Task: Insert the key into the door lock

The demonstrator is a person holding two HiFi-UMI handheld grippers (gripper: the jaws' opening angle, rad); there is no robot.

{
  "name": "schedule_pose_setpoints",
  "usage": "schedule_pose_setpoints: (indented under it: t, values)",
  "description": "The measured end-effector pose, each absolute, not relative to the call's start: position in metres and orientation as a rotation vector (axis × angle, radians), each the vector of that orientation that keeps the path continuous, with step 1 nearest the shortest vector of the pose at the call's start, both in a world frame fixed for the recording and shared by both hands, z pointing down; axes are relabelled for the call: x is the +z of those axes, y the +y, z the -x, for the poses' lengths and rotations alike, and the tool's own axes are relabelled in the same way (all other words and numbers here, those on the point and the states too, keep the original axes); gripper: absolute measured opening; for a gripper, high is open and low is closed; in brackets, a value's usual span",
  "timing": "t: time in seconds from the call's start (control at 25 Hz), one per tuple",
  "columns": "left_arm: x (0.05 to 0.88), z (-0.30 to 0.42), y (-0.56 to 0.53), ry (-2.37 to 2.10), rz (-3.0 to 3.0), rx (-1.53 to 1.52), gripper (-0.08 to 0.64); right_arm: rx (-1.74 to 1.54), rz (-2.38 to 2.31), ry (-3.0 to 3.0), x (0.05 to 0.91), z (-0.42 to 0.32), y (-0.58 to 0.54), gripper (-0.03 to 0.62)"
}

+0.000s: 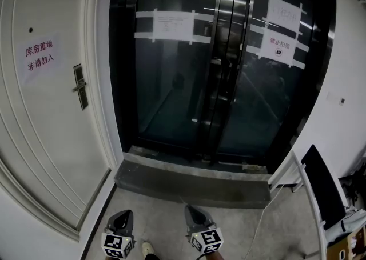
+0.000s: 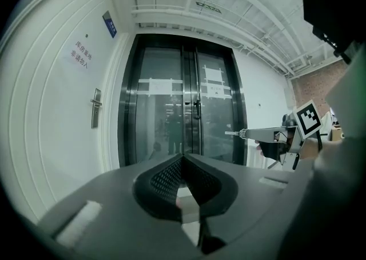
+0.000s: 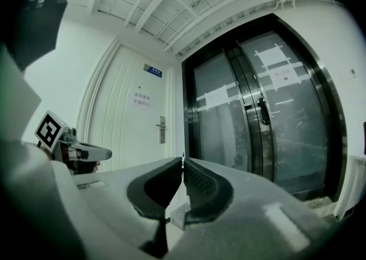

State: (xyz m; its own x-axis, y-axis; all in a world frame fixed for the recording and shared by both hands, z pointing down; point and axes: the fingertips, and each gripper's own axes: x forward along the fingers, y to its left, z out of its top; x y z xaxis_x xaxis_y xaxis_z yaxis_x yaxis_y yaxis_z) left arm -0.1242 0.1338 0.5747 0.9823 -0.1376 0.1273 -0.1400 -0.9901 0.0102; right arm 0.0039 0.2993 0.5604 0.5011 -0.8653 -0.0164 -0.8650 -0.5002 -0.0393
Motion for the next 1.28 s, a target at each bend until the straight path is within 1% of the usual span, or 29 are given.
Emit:
schedule_pose_setpoints:
  t: [0.36,0.6,0.88,1.28]
  values:
    - [0.546,0.055,0.046,-0.192,-3.126,0.148,0.002,-0.027,2.696,1.527,0.549,-0.067,0.212,0.011]
    - [0.558,0.023,-0.024,-0.209,-3.112,0.175,0.002,-0.02,2.697,1.531,0.545,-0.1,0.147,0.011]
    - [0.556,-0.007,-0.084,-0.177,-3.104,0.192,0.002,-0.002,2.703,1.52,0.544,-0.129,0.083,0.011]
    - [0.561,-0.03,-0.139,-0.208,-3.094,0.192,0.002,0.002,2.705,1.541,0.546,-0.157,0.03,0.011]
